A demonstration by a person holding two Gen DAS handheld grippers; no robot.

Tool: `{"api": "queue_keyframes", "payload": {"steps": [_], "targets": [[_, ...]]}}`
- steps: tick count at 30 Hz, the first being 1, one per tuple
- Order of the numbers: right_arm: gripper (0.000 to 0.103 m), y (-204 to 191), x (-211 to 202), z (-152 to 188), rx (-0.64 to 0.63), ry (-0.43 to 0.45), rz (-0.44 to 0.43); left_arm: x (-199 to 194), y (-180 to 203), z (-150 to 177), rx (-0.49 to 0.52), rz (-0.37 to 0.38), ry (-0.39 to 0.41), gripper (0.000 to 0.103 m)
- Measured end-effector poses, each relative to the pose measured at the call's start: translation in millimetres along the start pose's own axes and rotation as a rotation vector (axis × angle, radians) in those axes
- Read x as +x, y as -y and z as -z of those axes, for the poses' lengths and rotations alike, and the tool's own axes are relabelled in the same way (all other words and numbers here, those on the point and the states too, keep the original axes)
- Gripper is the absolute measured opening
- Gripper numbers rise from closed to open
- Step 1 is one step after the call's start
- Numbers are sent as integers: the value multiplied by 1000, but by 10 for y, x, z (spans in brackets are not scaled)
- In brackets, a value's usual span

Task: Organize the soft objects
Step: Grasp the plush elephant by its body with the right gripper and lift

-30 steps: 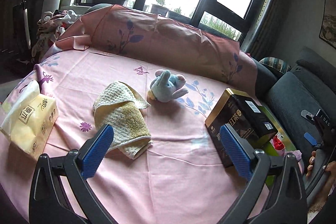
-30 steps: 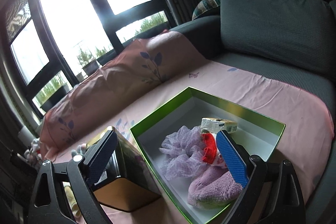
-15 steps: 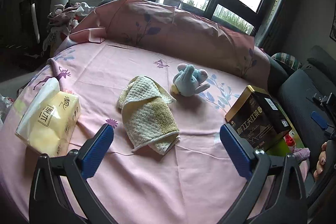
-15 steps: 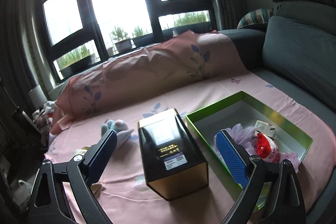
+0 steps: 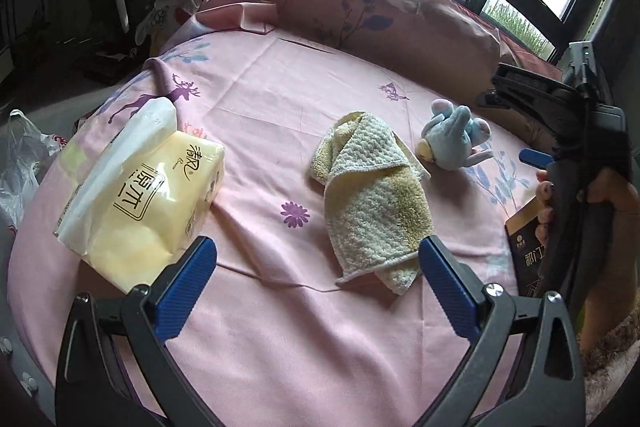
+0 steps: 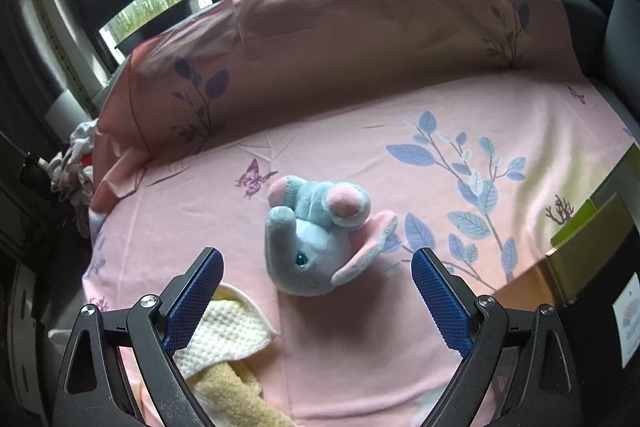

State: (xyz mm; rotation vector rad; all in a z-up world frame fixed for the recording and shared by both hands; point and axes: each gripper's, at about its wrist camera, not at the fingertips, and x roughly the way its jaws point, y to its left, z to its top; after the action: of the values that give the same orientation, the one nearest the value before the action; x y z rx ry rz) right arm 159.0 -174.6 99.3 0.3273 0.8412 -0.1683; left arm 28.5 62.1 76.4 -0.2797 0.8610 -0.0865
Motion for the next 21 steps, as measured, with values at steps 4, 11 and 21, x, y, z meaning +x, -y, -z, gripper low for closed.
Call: {"api": "queue_keyframes", "payload": {"steps": [4,11,21], "targets": [[96,-156,526,-30,-114,-52,130,24,3,-4,24,-28,-4,100],[80,58,948,-30,51,-165,-9,75,-14,-27,23,-13,-33,100],[68,-35,229,243,-99,-105,-70,96,-129,-40,-36,-42,-47,99]]}}
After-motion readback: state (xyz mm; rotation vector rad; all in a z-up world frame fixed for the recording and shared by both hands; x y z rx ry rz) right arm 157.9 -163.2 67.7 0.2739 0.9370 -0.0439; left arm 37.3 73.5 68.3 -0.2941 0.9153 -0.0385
